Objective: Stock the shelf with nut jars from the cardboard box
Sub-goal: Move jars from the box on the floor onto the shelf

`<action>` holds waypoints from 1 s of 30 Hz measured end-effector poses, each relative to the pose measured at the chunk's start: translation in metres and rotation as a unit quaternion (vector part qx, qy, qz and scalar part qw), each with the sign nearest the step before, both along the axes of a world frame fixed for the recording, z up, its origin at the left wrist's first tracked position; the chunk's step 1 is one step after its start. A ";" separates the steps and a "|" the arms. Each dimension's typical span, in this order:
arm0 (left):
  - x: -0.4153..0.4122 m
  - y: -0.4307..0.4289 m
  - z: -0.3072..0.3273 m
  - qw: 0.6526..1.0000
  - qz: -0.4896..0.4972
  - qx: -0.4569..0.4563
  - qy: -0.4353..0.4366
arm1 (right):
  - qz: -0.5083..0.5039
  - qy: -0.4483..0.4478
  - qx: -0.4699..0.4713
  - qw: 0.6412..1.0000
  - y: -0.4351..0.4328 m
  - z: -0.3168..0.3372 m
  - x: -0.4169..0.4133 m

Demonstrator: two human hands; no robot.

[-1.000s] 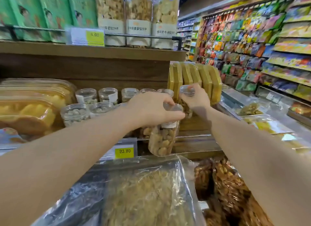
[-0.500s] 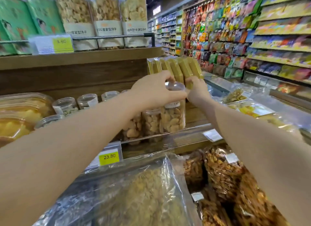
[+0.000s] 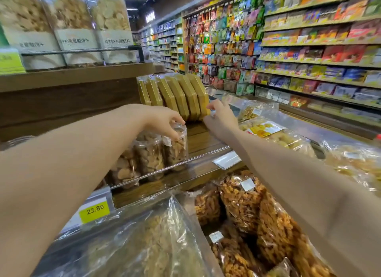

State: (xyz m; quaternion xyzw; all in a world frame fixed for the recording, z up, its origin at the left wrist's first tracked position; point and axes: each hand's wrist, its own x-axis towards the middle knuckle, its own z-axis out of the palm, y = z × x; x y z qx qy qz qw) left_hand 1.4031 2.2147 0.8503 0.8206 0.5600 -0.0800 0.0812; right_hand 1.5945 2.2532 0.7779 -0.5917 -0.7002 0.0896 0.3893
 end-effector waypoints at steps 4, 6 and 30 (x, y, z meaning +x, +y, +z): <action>0.000 -0.013 -0.008 0.997 0.001 0.066 -0.038 | 0.004 0.002 -0.001 1.000 -0.014 0.004 -0.005; 0.003 -0.030 -0.012 0.987 -0.014 0.137 -0.078 | 0.003 -0.001 0.001 1.000 -0.026 0.014 -0.005; 0.032 -0.425 -0.166 0.925 -0.231 -0.150 -0.263 | -0.050 0.187 0.068 0.979 -0.510 -0.037 -0.051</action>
